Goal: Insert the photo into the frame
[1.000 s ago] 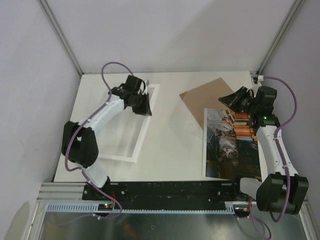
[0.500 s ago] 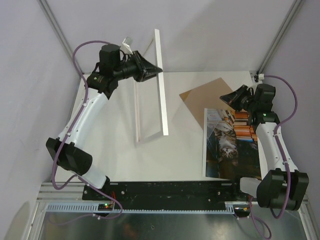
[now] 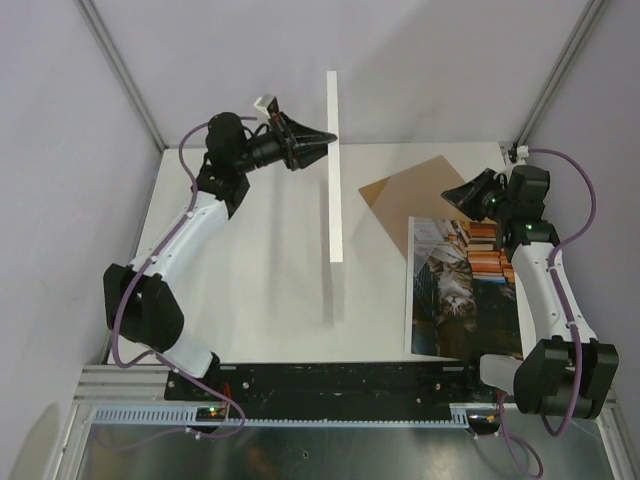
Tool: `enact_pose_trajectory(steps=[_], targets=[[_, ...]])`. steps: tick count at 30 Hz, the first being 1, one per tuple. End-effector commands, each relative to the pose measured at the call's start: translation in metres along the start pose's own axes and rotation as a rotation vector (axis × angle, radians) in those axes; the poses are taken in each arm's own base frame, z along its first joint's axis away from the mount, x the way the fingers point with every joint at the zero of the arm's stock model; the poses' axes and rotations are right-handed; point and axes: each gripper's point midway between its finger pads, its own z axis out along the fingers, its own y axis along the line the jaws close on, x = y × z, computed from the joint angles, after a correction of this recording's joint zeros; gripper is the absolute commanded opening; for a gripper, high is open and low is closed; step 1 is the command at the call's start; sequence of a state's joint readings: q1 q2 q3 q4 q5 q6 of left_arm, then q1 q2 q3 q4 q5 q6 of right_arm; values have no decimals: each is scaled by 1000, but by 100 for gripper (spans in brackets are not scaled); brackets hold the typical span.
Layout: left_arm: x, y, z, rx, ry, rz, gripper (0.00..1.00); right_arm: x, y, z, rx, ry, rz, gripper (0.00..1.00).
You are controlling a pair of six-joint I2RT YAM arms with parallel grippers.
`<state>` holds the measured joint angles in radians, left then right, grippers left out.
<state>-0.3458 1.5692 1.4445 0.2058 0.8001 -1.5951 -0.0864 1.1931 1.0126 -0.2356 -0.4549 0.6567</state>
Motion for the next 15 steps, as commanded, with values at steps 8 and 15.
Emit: enact_pose_trajectory(steps=[8, 15], targets=[[18, -10, -7, 167, 122, -22, 0, -25, 24, -8, -39, -73, -51, 0], [9, 35, -12, 124, 109, -66, 0, -29, 21, -10, -24, -85, -56, 0]])
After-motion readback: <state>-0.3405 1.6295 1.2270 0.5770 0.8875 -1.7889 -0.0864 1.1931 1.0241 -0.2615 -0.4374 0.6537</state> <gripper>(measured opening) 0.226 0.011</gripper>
